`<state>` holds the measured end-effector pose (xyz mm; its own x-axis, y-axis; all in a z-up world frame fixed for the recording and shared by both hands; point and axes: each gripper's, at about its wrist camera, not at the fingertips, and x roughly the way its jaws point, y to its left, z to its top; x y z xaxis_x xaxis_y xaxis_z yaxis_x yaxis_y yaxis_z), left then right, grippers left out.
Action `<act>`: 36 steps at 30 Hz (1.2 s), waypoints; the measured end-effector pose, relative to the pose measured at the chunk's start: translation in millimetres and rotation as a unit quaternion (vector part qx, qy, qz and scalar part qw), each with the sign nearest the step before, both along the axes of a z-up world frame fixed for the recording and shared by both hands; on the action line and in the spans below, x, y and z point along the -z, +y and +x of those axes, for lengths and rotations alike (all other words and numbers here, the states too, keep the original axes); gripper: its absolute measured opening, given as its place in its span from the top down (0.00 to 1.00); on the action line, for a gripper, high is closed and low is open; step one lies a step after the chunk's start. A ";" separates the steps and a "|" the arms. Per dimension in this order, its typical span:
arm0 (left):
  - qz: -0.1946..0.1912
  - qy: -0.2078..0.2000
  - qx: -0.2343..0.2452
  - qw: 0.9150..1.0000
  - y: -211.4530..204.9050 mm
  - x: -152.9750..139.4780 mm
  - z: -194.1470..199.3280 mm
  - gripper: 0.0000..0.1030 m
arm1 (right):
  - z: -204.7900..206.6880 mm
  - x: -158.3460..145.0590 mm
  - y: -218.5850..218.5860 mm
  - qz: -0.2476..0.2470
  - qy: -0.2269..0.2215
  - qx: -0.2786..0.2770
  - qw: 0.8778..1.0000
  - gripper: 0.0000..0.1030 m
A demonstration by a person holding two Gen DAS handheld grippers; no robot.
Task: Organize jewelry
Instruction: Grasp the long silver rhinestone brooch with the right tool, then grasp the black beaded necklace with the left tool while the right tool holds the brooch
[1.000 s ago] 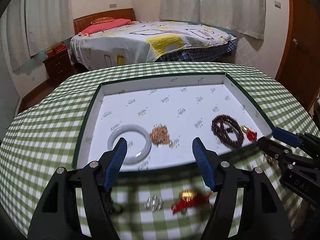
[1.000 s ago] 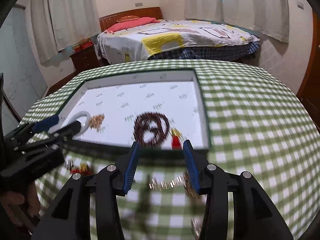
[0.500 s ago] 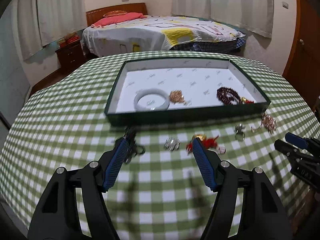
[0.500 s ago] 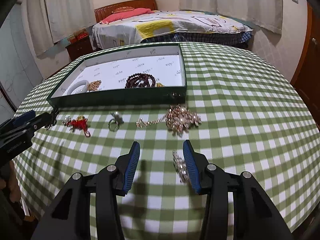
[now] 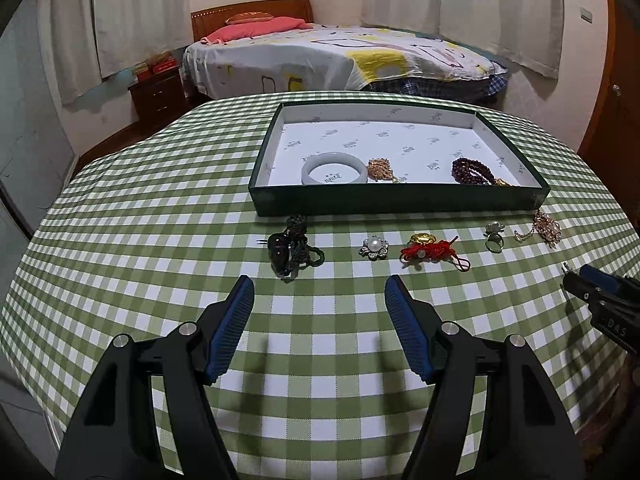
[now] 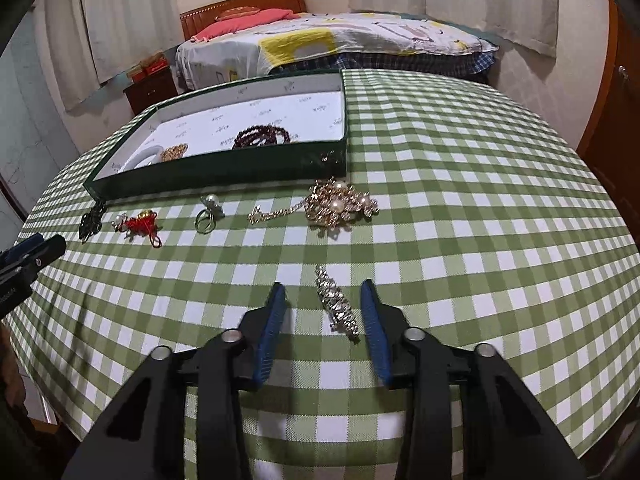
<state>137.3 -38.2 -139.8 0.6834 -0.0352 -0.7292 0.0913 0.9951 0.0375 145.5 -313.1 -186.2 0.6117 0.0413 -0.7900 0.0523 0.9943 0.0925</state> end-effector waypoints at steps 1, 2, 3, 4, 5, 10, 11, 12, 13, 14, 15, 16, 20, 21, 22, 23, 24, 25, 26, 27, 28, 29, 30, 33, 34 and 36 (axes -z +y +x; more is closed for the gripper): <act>0.000 0.000 0.000 1.000 0.1 -0.1 0.1 0.36 | -0.5 0.7 0.0 0.000 0.000 0.000 1.000 0.68; 0.000 0.000 0.000 1.000 0.2 0.0 0.1 0.36 | -0.8 0.7 0.4 0.000 0.000 0.001 1.000 0.69; 0.000 0.000 0.000 1.000 0.2 0.0 0.0 0.36 | -1.2 0.3 0.0 0.000 0.000 0.002 1.000 0.70; 0.000 0.000 0.001 1.000 0.1 0.0 0.0 0.36 | -1.3 0.3 -0.1 0.001 0.000 0.003 1.000 0.72; 0.000 0.001 0.001 1.000 -0.3 0.4 0.1 0.36 | -2.0 0.2 -0.8 0.001 -0.001 0.005 1.000 0.76; 0.000 0.004 0.003 1.000 -0.4 2.7 0.8 0.36 | -3.2 0.2 -0.3 -0.005 0.000 0.003 1.000 0.86; 0.000 0.005 0.003 1.000 -0.8 3.4 1.0 0.36 | -3.2 0.1 0.9 -0.006 -0.001 0.000 1.000 0.86; 0.000 0.006 0.003 1.000 -0.6 4.0 1.2 0.36 | -3.1 -0.1 2.2 -0.007 -0.001 -0.002 1.000 0.86; 0.000 0.007 0.002 1.000 -0.7 4.4 1.5 0.36 | -3.3 -0.1 3.3 -0.007 -0.001 -0.004 1.000 0.86; 0.000 0.007 0.002 1.000 -0.5 4.7 1.5 0.36 | -3.1 0.0 4.3 -0.007 -0.002 -0.004 1.000 0.87; 0.000 0.007 0.001 1.000 0.0 5.0 1.7 0.36 | -3.3 -0.5 5.4 -0.007 -0.003 -0.005 1.000 0.87; 0.000 0.007 0.000 1.000 0.6 5.2 2.0 0.36 | -3.0 -1.0 6.1 -0.005 -0.004 -0.006 1.000 0.87; 0.001 0.008 -0.004 1.000 3.8 6.8 6.1 0.36 | 0.0 -8.0 10.9 -0.004 -0.015 -0.012 1.000 0.87; 0.001 0.009 -0.006 1.000 4.9 7.5 7.8 0.36 | 2.0 -9.6 12.2 -0.004 -0.017 -0.014 1.000 0.87; 0.002 0.009 -0.007 1.000 5.7 8.0 9.2 0.36 | 3.3 -10.7 12.6 -0.004 -0.019 -0.015 1.000 0.87; 0.002 0.009 -0.008 1.000 6.4 8.5 10.5 0.36 | 6.1 -12.0 13.8 -0.003 -0.020 -0.017 1.000 0.87; 0.003 0.010 -0.009 1.000 7.2 9.2 11.9 0.36 | 8.2 -12.4 14.5 -0.003 -0.021 -0.019 1.000 0.87; 0.005 0.010 -0.010 1.000 8.0 10.2 13.2 0.36 | 10.6 -12.8 15.3 -0.002 -0.022 -0.020 1.000 0.87; 0.005 0.011 -0.011 1.000 8.7 10.8 14.3 0.36 | 13.4 -13.2 16.7 -0.002 -0.023 -0.022 1.000 0.87; 0.006 0.012 -0.012 1.000 9.8 12.4 16.2 0.36 | 15.8 -13.5 17.9 -0.002 -0.023 -0.024 0.999 0.87; 0.006 0.014 -0.013 1.000 11.1 13.2 17.6 0.36 | 18.1 -13.6 19.1 -0.002 -0.024 -0.025 0.999 0.87; 0.006 0.015 -0.015 1.000 12.2 14.4 19.6 0.36 | 20.8 -14.0 20.7 -0.001 -0.025 -0.027 0.999 0.87; 0.005 0.017 -0.018 1.000 14.0 15.8 22.1 0.36 | 23.8 -14.7 22.1 0.000 -0.026 -0.028 0.999 0.87; 0.004 0.021 -0.024 0.999 18.7 19.1 29.6 0.36 | 31.7 -16.1 26.2 0.001 -0.027 -0.033 0.999 0.87; 0.004 0.022 -0.025 0.999 19.5 20.0 32.1 0.36 | 34.4 -16.4 27.5 0.002 -0.027 -0.034 0.999 0.87; 0.005 0.024 -0.027 0.999 20.7 21.8 38.0 0.36 | 41.1 -17.0 29.8 0.002 -0.028 -0.038 0.999 0.87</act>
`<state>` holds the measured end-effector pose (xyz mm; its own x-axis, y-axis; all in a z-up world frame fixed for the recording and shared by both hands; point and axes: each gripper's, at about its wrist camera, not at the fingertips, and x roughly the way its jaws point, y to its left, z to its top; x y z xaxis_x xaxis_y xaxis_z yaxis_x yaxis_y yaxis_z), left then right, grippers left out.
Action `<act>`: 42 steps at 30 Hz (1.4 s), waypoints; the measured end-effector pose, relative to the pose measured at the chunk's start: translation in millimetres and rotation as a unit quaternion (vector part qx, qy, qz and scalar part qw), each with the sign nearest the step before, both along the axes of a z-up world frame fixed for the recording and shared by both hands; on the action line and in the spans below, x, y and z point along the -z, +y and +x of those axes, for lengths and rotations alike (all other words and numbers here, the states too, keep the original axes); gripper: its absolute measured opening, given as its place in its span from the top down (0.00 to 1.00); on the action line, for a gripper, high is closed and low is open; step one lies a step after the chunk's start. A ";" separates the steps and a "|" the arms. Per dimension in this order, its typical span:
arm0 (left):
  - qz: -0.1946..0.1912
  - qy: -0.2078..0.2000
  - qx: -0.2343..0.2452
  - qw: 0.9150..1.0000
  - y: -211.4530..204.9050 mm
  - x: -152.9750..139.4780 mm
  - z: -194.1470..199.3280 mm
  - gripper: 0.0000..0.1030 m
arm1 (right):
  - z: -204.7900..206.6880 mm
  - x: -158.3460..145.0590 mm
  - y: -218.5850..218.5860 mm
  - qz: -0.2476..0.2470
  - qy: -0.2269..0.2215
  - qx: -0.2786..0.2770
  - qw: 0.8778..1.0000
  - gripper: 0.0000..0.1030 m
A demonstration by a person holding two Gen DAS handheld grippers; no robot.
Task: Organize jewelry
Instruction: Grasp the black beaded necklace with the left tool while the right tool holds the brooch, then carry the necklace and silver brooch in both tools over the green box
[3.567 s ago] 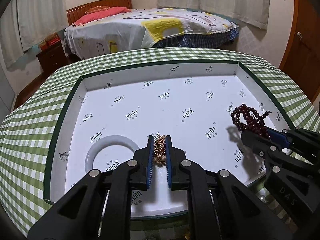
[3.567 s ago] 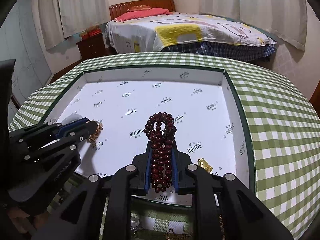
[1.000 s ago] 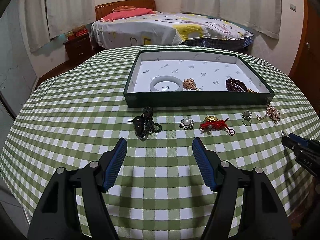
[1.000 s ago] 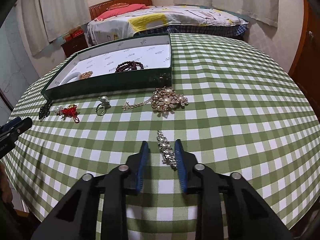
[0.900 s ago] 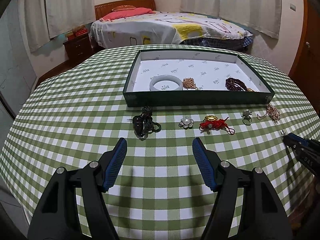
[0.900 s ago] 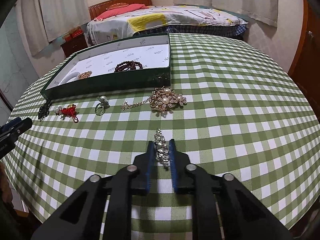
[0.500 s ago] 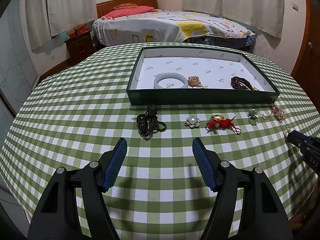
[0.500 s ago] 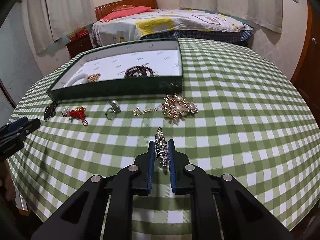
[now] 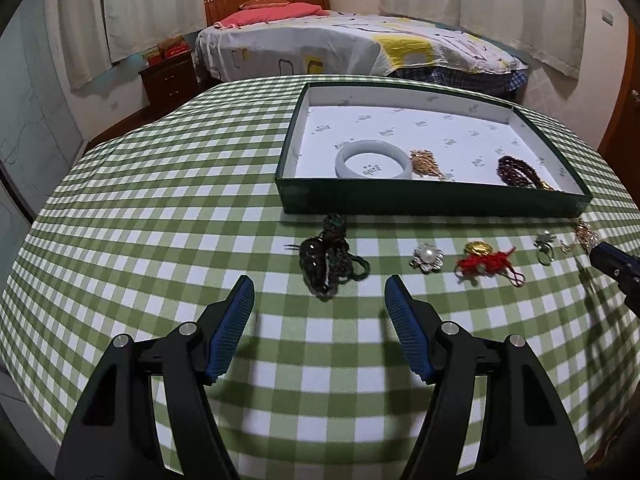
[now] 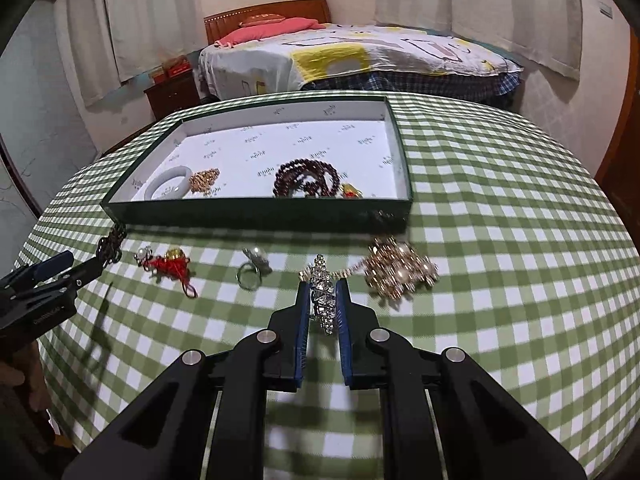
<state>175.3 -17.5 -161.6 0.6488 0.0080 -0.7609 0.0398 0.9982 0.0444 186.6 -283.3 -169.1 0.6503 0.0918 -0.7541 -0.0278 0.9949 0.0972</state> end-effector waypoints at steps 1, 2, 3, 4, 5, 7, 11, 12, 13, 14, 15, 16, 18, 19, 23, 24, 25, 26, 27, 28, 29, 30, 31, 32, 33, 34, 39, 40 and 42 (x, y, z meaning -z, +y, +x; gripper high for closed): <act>0.000 0.001 0.000 1.000 0.3 0.7 2.4 0.36 | 3.6 -0.3 1.1 0.000 0.000 -0.001 1.000 0.87; 0.000 0.001 -0.001 1.000 0.7 1.4 4.7 0.36 | 5.8 -0.2 1.8 0.001 -0.001 -0.002 1.000 0.87; 0.000 0.002 -0.001 1.000 1.1 2.3 8.0 0.36 | 8.1 -0.5 2.3 0.001 -0.001 -0.003 1.000 0.87; 0.000 0.003 -0.002 1.000 1.3 3.3 10.8 0.36 | 11.7 -0.7 2.9 0.002 -0.002 -0.004 1.000 0.87; -0.001 0.004 -0.002 1.000 1.7 4.0 12.7 0.36 | 13.7 -0.5 3.4 0.002 -0.002 -0.005 1.000 0.87; -0.001 0.006 -0.001 1.000 1.2 6.3 18.1 0.36 | 19.1 -0.3 4.8 0.003 -0.002 -0.007 1.000 0.87; 0.000 0.012 -0.001 1.000 0.8 10.5 28.3 0.36 | 25.9 -0.4 8.4 0.004 -0.002 -0.011 1.000 0.87; -0.003 0.014 -0.002 1.000 1.3 11.1 31.7 0.36 | 27.5 -0.6 9.1 0.003 -0.003 -0.012 1.000 0.87; -0.004 0.014 -0.003 1.000 1.5 11.3 33.6 0.36 | 29.0 -0.9 9.4 0.004 -0.003 -0.012 1.000 0.87; -0.005 0.014 -0.004 1.000 1.6 11.3 35.7 0.36 | 29.9 -1.0 9.1 0.005 -0.004 -0.012 1.000 0.87; -0.005 0.014 -0.004 1.000 2.0 11.4 37.3 0.36 | 31.1 -1.2 9.1 0.006 -0.004 -0.012 1.000 0.87; -0.004 0.015 -0.005 1.000 2.2 11.7 38.8 0.36 | 32.3 -1.4 8.9 0.007 -0.004 -0.012 1.000 0.87; -0.008 0.022 -0.005 1.000 3.3 13.8 42.6 0.36 | 32.8 -1.1 8.6 0.009 -0.003 -0.012 1.000 0.87; -0.012 0.027 -0.006 1.000 4.4 15.4 44.2 0.36 | 32.8 -0.7 8.8 0.009 -0.003 -0.012 1.000 0.87; -0.024 0.029 -0.004 0.999 7.5 15.9 45.0 0.36 | 32.7 -0.6 8.4 0.010 -0.002 -0.012 1.000 0.87; -0.025 0.028 -0.002 0.999 7.4 15.6 44.2 0.42 | 32.5 -0.6 8.0 0.011 -0.002 -0.012 1.000 0.87; -0.025 0.026 0.001 0.999 6.8 15.2 43.5 0.47 | 32.2 -0.3 8.1 0.010 -0.002 -0.011 1.000 0.87; -0.026 0.024 0.009 0.999 5.4 14.4 42.1 0.58 | 32.2 -0.3 8.1 0.011 -0.002 -0.011 1.000 0.87; -0.027 0.023 0.015 0.999 3.9 13.9 42.0 0.66 | 31.9 0.1 7.9 0.011 -0.001 -0.010 1.000 0.87; -0.027 0.022 0.021 0.999 2.1 13.5 41.5 0.70 | 31.2 0.4 7.8 0.012 -0.001 -0.010 1.000 0.87; -0.027 0.021 0.026 0.999 1.0 13.3 41.1 0.77 | 31.0 0.8 7.4 0.013 0.000 -0.009 1.000 0.87; -0.028 0.021 0.030 0.999 -0.1 13.1 40.7 0.77 | 30.2 1.1 7.3 0.014 0.001 -0.009 1.000 0.87; -0.030 0.021 0.031 0.999 -0.5 13.0 40.9 0.78 | 29.2 1.3 7.4 0.014 0.001 -0.008 1.000 0.87; -0.033 0.021 0.035 0.999 -0.9 13.0 41.5 0.78 | 28.5 1.2 7.2 0.014 0.000 -0.008 1.000 0.87; -0.037 0.020 0.039 0.998 -1.1 13.0 41.2 0.79 | 27.7 1.2 7.2 0.014 0.000 -0.007 1.000 0.87; -0.040 0.019 0.040 0.998 -1.1 12.8 41.4 0.79 | 26.3 1.3 7.7 0.013 0.000 -0.007 1.000 0.87; -0.040 0.003 0.041 0.998 -0.3 7.9 35.8 0.79 | 21.5 0.4 6.9 0.013 -0.002 -0.004 1.000 0.87; -0.039 0.000 0.041 0.998 -0.7 6.6 33.6 0.79 | 20.8 -0.1 7.0 0.013 -0.003 -0.003 1.000 0.87; -0.038 -0.006 0.043 0.998 -1.7 3.4 29.8 0.79 | 19.2 -1.8 7.3 0.016 -0.005 -0.003 1.000 0.87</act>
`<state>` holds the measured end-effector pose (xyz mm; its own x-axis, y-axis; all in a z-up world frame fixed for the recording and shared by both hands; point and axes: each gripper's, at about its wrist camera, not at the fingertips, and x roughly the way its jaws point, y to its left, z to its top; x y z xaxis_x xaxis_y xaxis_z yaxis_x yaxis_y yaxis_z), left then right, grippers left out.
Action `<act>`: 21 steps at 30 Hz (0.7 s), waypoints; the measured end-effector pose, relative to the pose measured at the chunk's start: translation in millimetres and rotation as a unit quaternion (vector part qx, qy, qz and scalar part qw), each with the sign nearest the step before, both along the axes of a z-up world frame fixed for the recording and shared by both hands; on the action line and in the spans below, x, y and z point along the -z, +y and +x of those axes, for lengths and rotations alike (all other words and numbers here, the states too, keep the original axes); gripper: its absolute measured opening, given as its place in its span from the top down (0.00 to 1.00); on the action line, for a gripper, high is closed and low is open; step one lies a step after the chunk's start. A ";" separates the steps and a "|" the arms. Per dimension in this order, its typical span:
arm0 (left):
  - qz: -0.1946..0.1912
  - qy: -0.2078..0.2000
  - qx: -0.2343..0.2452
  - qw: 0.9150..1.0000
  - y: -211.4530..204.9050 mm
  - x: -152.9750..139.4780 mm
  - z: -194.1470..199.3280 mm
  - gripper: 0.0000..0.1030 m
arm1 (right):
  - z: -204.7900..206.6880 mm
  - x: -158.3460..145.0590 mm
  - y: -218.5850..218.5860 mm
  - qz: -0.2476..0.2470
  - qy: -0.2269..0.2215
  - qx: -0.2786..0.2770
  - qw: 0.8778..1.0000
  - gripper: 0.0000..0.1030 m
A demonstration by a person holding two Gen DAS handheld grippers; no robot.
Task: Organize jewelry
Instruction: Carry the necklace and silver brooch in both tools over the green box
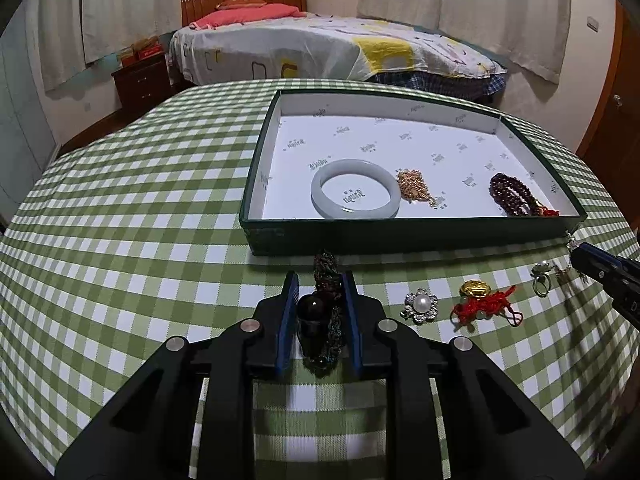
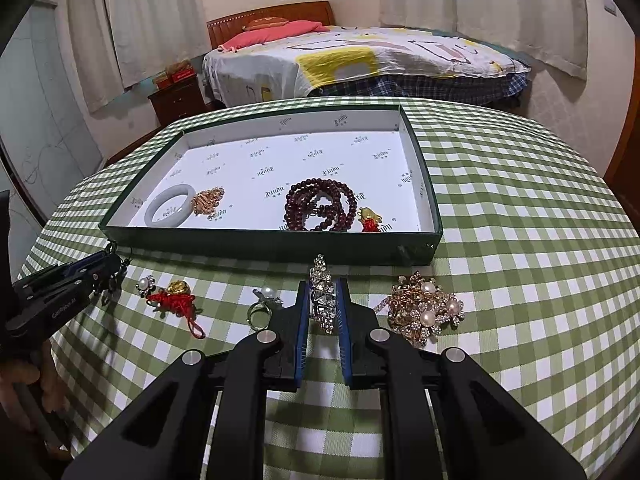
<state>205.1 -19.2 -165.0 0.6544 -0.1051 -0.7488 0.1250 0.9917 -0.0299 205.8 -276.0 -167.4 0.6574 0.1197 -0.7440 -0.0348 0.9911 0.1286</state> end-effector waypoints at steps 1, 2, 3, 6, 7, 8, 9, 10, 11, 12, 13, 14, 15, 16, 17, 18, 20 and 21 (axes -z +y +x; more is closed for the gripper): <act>-0.001 -0.003 0.000 1.000 -0.6 -2.1 -1.4 0.79 | -1.1 -2.0 0.6 0.001 -0.003 0.000 1.000 0.87; -0.002 -0.007 0.000 1.000 -1.1 -4.6 -3.1 0.79 | -1.3 -3.9 1.4 0.000 -0.005 -0.001 1.000 0.87; -0.004 -0.012 0.000 1.000 -1.5 -8.4 -5.3 0.79 | -1.9 -6.5 2.2 -0.001 -0.009 -0.001 1.000 0.87; -0.012 -0.036 -0.003 0.999 -1.4 -24.4 -10.1 0.79 | -4.0 -16.7 4.4 -0.002 -0.024 -0.002 1.000 0.87; -0.013 -0.042 -0.004 0.999 -0.6 -29.1 -11.8 0.79 | -4.6 -20.5 5.4 -0.003 -0.029 -0.003 1.000 0.87; -0.015 -0.055 -0.005 0.998 -0.4 -36.9 -13.9 0.79 | -5.3 -25.5 6.6 -0.004 -0.037 -0.004 0.999 0.87; -0.016 -0.063 -0.006 0.998 -0.2 -41.9 -14.4 0.79 | -5.4 -29.5 7.6 -0.005 -0.043 -0.005 0.999 0.87; -0.017 -0.070 -0.006 0.997 -0.2 -46.7 -15.2 0.79 | -5.1 -32.4 8.6 -0.006 -0.047 -0.006 0.999 0.87; -0.019 -0.077 -0.006 0.997 -0.5 -51.6 -15.6 0.79 | -4.8 -37.4 10.0 -0.008 -0.056 -0.008 0.998 0.87; -0.021 -0.085 -0.006 0.996 -0.9 -57.6 -15.4 0.79 | -4.0 -41.1 10.7 -0.009 -0.062 -0.009 0.998 0.87; -0.023 -0.092 -0.006 0.995 -1.1 -62.6 -14.1 0.79 | -2.7 -44.5 11.5 -0.010 -0.067 -0.010 0.998 0.87; -0.025 -0.099 -0.006 0.995 -1.2 -67.1 -13.5 0.79 | -0.3 -48.3 11.6 -0.011 -0.072 -0.011 0.997 0.87; -0.027 -0.108 -0.006 0.994 -1.7 -73.5 -10.9 0.79 | 1.6 -50.9 12.0 -0.011 -0.077 -0.011 0.997 0.87; -0.028 -0.112 -0.005 0.993 -1.3 -76.0 -9.1 0.79 | 4.8 -55.9 12.5 -0.013 -0.084 -0.012 0.996 0.87; -0.030 -0.117 -0.004 0.993 -2.4 -79.7 -5.3 0.79 | 7.2 -59.2 12.9 -0.014 -0.090 -0.013 0.996 0.87; -0.032 -0.123 -0.004 0.992 -3.0 -84.0 -1.6 0.79 | 10.5 -64.0 12.9 -0.015 -0.098 -0.013 0.995 0.87; -0.036 -0.134 -0.003 0.990 -4.3 -91.3 5.3 0.79 | 18.1 -73.5 12.8 -0.017 -0.114 -0.013 0.993 0.87; -0.037 -0.142 -0.002 0.989 -5.8 -95.5 9.8 0.79 | 22.1 -76.8 12.6 -0.018 -0.121 -0.013 0.992 0.87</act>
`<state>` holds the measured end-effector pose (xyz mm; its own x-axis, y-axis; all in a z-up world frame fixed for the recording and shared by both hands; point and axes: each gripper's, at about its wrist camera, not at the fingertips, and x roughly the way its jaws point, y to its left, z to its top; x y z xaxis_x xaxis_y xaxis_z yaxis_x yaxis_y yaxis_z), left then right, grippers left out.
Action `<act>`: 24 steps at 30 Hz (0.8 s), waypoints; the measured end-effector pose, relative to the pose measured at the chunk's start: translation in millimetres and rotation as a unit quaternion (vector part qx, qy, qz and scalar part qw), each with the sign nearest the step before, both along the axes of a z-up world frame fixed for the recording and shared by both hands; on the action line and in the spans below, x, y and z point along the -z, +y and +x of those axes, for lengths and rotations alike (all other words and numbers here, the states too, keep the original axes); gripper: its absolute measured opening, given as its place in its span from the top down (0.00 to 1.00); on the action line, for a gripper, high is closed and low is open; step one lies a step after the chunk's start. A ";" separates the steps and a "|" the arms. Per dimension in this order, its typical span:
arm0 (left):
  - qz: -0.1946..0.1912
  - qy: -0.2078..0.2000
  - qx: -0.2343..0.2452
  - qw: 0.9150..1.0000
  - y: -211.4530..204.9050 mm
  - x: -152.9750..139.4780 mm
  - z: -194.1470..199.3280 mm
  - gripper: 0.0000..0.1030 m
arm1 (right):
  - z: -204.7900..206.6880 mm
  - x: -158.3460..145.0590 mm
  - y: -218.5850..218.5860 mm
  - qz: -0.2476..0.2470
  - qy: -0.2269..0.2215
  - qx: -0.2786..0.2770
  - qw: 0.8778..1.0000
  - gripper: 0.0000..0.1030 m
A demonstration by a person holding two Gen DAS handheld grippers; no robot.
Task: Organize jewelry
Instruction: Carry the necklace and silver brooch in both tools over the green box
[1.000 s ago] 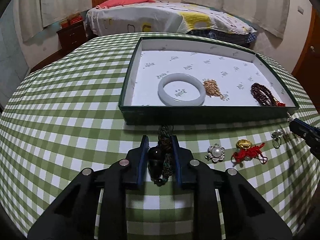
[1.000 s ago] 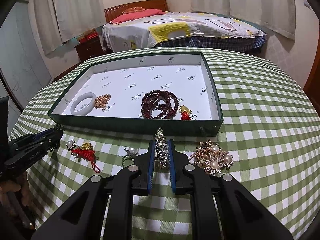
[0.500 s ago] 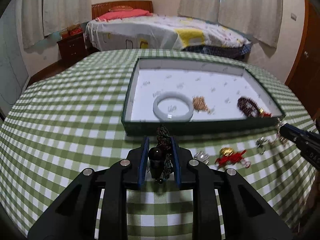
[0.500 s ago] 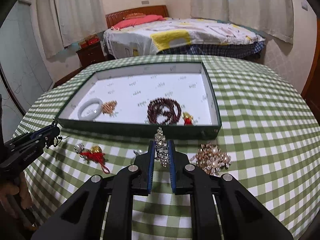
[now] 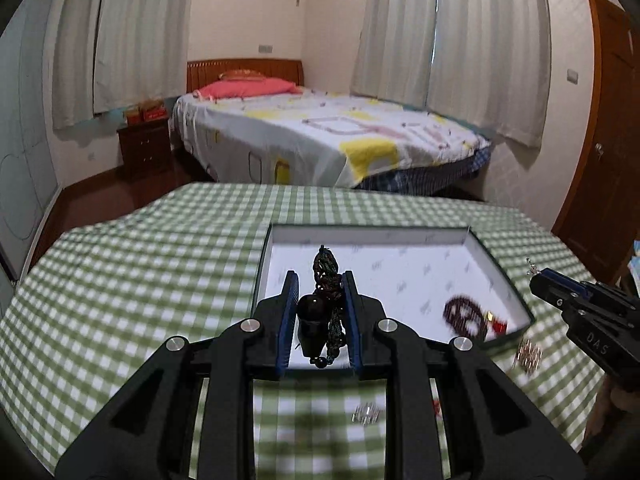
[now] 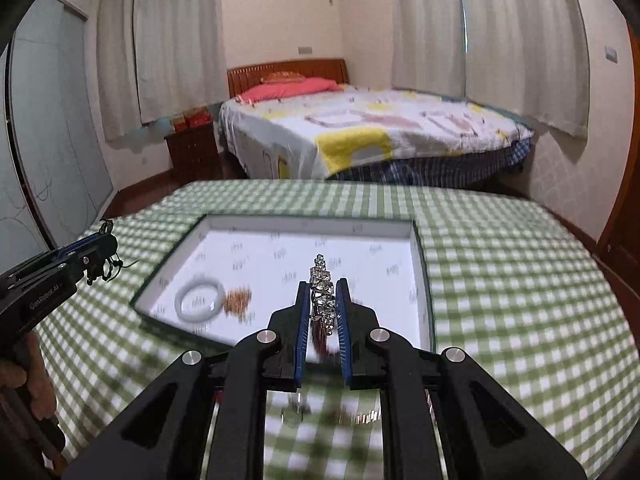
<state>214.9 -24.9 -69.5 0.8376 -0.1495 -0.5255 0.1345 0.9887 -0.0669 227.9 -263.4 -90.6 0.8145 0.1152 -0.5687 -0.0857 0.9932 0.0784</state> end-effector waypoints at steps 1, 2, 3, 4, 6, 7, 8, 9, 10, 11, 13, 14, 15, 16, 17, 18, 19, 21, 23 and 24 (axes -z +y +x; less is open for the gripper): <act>0.001 -0.008 0.000 1.000 -1.5 -3.4 3.7 0.79 | 4.8 -4.3 -0.3 0.000 -0.008 0.000 1.000 0.87; 0.003 -0.016 -0.001 1.000 -3.3 -6.5 7.1 0.79 | 8.6 -7.2 0.1 0.001 -0.013 0.000 1.000 0.87; 0.003 -0.024 -0.001 1.000 -4.8 -10.5 13.2 0.79 | 13.5 -10.6 0.2 0.000 -0.020 0.000 1.000 0.87; 0.002 -0.028 -0.002 1.000 -5.8 -13.3 18.9 0.79 | 17.2 -12.9 0.6 -0.001 -0.025 0.000 1.000 0.87; -0.001 -0.037 -0.002 0.999 -8.8 -17.9 31.6 0.79 | 29.3 -18.0 -0.1 0.000 -0.038 0.000 0.999 0.87; -0.001 -0.039 -0.003 0.999 -10.7 -18.6 37.5 0.79 | 36.3 -19.3 -0.5 0.001 -0.042 0.001 0.999 0.87; -0.001 -0.041 -0.003 0.999 -12.9 -18.7 45.4 0.79 | 40.7 -19.8 -0.8 0.002 -0.043 0.001 0.999 0.87; 0.000 -0.041 -0.002 0.999 -14.8 -18.0 51.0 0.79 | 47.4 -19.2 -1.1 0.003 -0.044 0.002 0.999 0.87; 0.004 -0.037 -0.001 0.999 -18.3 -15.7 60.5 0.79 | 57.0 -16.8 -2.1 0.006 -0.041 0.002 0.999 0.87; 0.008 -0.031 0.001 0.999 -22.2 -11.5 70.9 0.79 | 62.4 -14.9 -2.4 0.009 -0.038 0.002 0.999 0.87; 0.011 -0.012 0.005 1.000 -27.2 -0.3 88.1 0.79 | 75.6 -7.0 -2.9 0.013 -0.028 0.004 1.000 0.87; 0.012 -0.001 0.006 1.000 -29.0 5.3 94.9 0.79 | 83.6 0.2 -2.8 0.014 -0.018 0.004 1.000 0.87; 0.012 0.017 0.009 1.000 -31.4 14.9 105.3 0.79 | 89.4 5.3 -2.1 0.016 -0.010 0.004 1.000 0.87; 0.011 0.035 0.011 0.999 -32.9 24.0 114.1 0.79 | 96.1 12.0 -1.7 0.016 0.000 0.003 1.000 0.87; 0.011 0.052 0.012 0.999 -33.8 32.4 121.7 0.79 | 103.9 20.5 -1.3 0.015 0.014 0.002 1.000 0.87; 0.010 0.074 0.014 0.997 -34.6 43.2 130.9 0.79 | 110.5 28.4 -1.0 0.012 0.028 0.000 1.000 0.87; 0.009 0.093 0.014 0.995 -34.5 52.1 137.9 0.79 | 117.0 37.1 -1.2 0.011 0.042 0.000 0.999 0.87; 0.006 0.130 0.015 0.991 -32.4 68.3 149.7 0.79 | 127.1 49.6 -2.7 0.008 0.069 -0.001 0.998 0.87; 0.005 0.158 0.015 0.987 -30.1 79.1 158.7 0.79 | 134.9 59.0 -3.1 0.011 0.096 -0.004 0.995 0.87; 0.007 0.172 0.015 0.985 -29.1 84.0 162.8 0.79 | 138.6 63.2 -3.1 0.010 0.108 -0.006 0.994 0.87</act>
